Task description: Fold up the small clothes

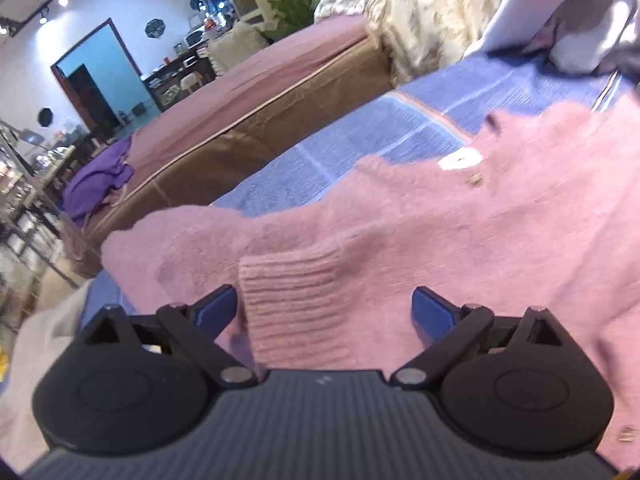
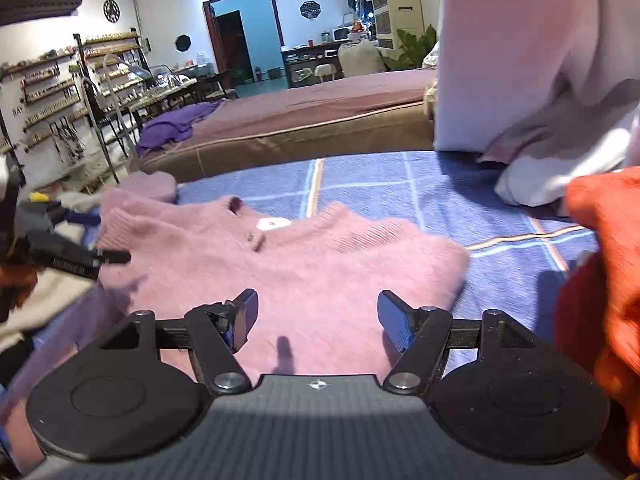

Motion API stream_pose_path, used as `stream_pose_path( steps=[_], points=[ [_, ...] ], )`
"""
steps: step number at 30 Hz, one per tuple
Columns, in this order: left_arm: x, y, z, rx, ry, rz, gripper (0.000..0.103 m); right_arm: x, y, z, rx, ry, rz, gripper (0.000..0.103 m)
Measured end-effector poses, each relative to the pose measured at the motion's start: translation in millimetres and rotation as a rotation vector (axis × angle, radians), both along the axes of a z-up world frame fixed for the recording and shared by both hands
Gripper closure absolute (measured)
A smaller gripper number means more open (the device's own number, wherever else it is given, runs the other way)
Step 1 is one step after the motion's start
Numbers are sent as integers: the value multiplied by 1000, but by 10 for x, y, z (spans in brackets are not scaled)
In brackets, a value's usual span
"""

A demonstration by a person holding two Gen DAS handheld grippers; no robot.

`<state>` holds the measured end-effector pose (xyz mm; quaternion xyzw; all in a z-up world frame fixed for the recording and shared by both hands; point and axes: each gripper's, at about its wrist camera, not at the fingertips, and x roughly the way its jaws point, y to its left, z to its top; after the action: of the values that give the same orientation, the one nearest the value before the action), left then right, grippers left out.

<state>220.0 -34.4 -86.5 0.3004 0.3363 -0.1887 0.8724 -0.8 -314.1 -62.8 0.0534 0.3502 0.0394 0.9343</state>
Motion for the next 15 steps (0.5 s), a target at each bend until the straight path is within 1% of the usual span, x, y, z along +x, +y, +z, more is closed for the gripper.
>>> stream_pose_path(
  steps=[1,2,3,4,5,6,8,12,13,14,15],
  points=[
    [129,-32,-162,42,34,9,2,-100,-12,-76,-47,22,11,0],
    [235,-29,-292,47,77,22,1,-185,17,-147,-96,44,25,0],
    [352,14,-396,17,121,44,0,-262,62,-217,-139,58,45,0],
    [395,52,-411,-22,131,55,0,-324,113,-280,-172,55,63,0],
    [430,73,-406,-39,147,65,0,-375,180,-329,-215,28,64,0],
    [442,63,-396,-31,158,63,0,-402,234,-379,-263,-2,64,0],
    [457,62,-385,-18,173,51,0,-291,379,-468,-356,1,58,0],
    [490,88,-387,-27,191,42,0,11,510,-626,-405,-16,41,0],
    [487,84,-393,-28,191,42,0,67,525,-649,-427,-41,31,0],
    [481,94,-392,-30,192,41,0,94,530,-654,-457,-66,-4,0],
    [492,98,-387,-31,194,42,0,144,485,-672,-471,-61,-62,0]
  ],
)
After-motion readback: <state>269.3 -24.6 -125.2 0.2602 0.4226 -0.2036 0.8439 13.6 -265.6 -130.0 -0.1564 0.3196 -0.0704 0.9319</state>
